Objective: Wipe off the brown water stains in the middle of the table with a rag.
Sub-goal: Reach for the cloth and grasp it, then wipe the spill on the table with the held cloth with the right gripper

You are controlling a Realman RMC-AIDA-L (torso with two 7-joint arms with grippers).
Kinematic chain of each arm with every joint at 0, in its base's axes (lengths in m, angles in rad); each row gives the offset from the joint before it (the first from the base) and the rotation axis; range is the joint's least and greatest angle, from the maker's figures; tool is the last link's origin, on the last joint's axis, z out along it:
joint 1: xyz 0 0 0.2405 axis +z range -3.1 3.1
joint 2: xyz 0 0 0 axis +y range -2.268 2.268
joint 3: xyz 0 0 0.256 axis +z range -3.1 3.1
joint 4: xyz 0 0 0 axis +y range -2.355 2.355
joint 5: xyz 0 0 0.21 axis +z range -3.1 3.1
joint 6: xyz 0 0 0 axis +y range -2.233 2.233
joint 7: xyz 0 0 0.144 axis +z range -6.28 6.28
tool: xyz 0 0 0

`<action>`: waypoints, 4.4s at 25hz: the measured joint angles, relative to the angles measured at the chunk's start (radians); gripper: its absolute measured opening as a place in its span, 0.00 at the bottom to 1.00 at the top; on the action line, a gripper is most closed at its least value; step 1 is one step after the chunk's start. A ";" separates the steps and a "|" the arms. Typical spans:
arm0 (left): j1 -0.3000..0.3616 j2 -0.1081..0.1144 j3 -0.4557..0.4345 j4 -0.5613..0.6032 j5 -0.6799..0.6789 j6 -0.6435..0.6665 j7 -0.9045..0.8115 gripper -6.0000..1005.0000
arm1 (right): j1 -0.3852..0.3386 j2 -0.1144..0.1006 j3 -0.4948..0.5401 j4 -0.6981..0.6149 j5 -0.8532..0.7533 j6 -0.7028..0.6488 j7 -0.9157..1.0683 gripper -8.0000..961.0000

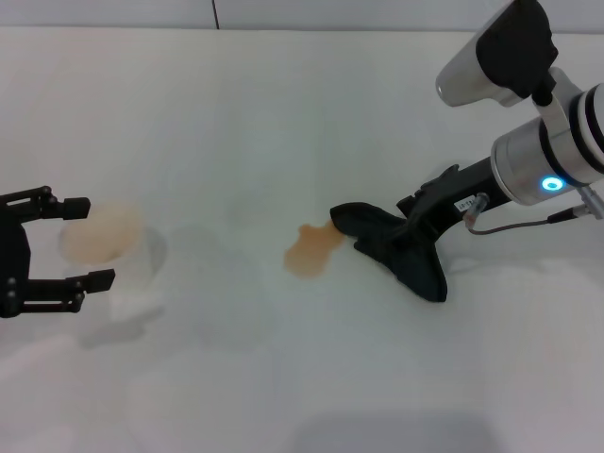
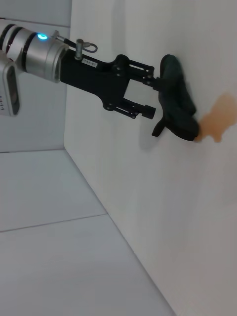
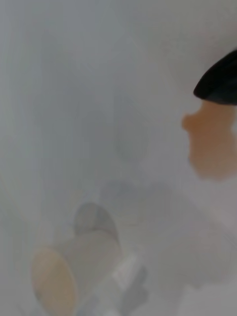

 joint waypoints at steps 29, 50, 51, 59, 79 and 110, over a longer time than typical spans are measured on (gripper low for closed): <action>-0.009 -0.011 0.001 -0.001 0.028 -0.038 0.007 0.86 | 0.016 0.002 -0.043 0.064 -0.039 0.054 0.024 0.54; -0.008 -0.017 -0.001 -0.009 0.027 -0.055 0.024 0.86 | 0.095 0.006 -0.089 0.104 -0.031 0.049 0.070 0.11; -0.008 -0.017 -0.001 -0.009 0.027 -0.055 0.024 0.86 | 0.100 0.006 -0.102 0.100 -0.016 0.048 0.071 0.10; -0.009 -0.020 -0.003 -0.007 0.027 -0.057 0.038 0.86 | 0.140 0.010 -0.216 0.092 0.066 0.063 0.082 0.10; -0.005 -0.025 -0.005 -0.009 0.027 -0.056 0.056 0.86 | 0.250 0.005 -0.286 0.235 0.117 0.244 0.097 0.10; 0.005 -0.035 -0.007 -0.011 0.027 -0.071 0.085 0.86 | 0.142 0.010 -0.279 0.167 0.059 0.277 0.120 0.10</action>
